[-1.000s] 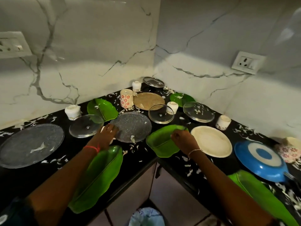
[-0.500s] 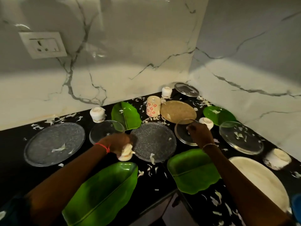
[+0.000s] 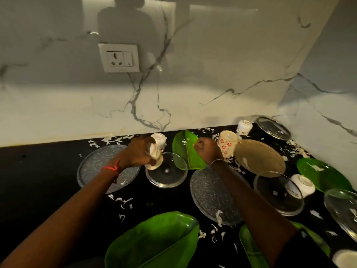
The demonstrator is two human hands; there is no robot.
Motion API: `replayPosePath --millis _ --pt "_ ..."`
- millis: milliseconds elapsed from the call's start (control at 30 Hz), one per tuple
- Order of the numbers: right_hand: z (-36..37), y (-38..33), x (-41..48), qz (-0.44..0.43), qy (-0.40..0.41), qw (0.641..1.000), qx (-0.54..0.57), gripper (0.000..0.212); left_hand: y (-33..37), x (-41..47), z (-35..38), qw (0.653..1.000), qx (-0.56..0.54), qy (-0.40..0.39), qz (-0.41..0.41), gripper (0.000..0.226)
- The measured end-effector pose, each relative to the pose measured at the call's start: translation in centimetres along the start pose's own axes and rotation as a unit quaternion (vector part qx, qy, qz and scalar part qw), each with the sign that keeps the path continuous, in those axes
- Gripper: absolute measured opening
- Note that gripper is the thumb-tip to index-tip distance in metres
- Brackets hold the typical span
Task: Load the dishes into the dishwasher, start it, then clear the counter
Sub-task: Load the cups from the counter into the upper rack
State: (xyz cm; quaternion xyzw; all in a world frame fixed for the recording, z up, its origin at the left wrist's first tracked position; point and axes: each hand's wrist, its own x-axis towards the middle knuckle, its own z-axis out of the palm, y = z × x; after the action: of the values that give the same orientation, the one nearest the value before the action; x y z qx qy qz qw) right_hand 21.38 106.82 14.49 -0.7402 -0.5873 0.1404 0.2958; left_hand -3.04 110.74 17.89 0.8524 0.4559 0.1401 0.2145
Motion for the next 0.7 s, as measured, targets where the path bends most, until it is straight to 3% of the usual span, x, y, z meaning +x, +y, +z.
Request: replayPosePath --millis 133,400,700 --pt "4.4 -2.7 3.4 -0.022 -0.044 0.999 -0.007 0.030 -3.3 0.1 -0.4 0.997 0.003 0.050 -0.057 0.070" --pt "9.8 -5.7 8.3 -0.044 -0.147 0.988 -0.033 0.055 -7.3 0.7 0.7 0.988 -0.028 0.049 -0.144 0.075" --pt "14.0 -6.0 11.3 -0.032 -0.205 0.975 -0.075 0.078 -9.8 1.8 1.3 0.982 -0.059 0.071 -0.164 0.072"
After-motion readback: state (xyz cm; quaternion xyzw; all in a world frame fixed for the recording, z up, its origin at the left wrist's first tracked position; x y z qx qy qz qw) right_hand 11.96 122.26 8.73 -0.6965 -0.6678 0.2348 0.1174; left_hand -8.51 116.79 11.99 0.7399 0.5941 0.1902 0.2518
